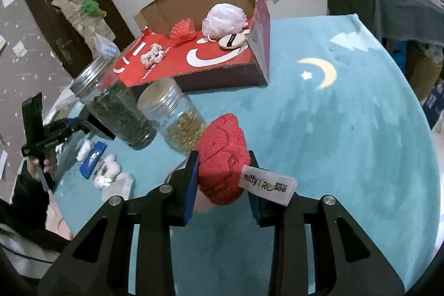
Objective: Organize soft objects
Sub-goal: 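Carry the black pom-pom and red knitted ball into the box with both tools, then open both tools to release the pom-pom and knitted ball in the box, then lift both tools away from the box and move back over the table items, then grasp the white cotton roll with the left tool while the right tool grasps the white cloth, then lift the white cotton roll and white cloth up from the table with both tools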
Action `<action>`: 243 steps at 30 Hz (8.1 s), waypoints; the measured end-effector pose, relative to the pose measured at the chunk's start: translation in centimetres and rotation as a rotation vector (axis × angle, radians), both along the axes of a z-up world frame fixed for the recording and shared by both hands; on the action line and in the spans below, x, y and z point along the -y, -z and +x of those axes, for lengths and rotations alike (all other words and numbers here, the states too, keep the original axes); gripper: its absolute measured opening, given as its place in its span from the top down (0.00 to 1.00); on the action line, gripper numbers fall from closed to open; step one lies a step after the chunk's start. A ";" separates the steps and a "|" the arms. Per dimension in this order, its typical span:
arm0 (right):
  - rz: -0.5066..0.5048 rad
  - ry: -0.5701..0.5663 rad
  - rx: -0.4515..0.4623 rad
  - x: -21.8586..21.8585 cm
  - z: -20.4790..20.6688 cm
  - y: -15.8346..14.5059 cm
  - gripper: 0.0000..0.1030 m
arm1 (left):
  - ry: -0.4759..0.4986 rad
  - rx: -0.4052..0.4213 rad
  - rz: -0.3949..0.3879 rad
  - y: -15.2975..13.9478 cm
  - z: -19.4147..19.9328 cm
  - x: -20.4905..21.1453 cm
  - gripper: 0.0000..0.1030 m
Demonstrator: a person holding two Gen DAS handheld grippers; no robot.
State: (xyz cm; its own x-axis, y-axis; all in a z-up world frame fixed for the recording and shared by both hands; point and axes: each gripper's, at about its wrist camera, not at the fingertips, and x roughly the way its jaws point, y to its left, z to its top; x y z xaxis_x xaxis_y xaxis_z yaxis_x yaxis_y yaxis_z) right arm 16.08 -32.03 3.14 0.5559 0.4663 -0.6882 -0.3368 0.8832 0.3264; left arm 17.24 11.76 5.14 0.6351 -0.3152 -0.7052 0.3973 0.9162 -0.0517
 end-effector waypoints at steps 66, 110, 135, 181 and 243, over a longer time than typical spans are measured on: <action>-0.228 -0.207 -0.249 -16.8 28.4 -1.1 0.70 | 0.130 -0.235 0.200 0.0 23.6 14.9 0.70; -0.170 -0.025 0.043 -12.4 13.9 -14.8 0.24 | 0.022 0.180 -0.057 -14.1 6.2 11.3 0.00; -0.164 0.177 0.551 -11.0 -12.9 -16.1 0.09 | -0.165 0.528 -0.107 -12.6 -12.5 11.2 0.00; -0.197 0.315 0.385 -10.6 -15.2 0.9 0.05 | -0.248 0.250 -0.089 1.7 -12.9 10.3 0.00; 0.008 -0.035 0.126 -11.5 -7.8 0.9 0.86 | -0.095 -0.024 -0.105 0.0 -7.3 7.4 0.84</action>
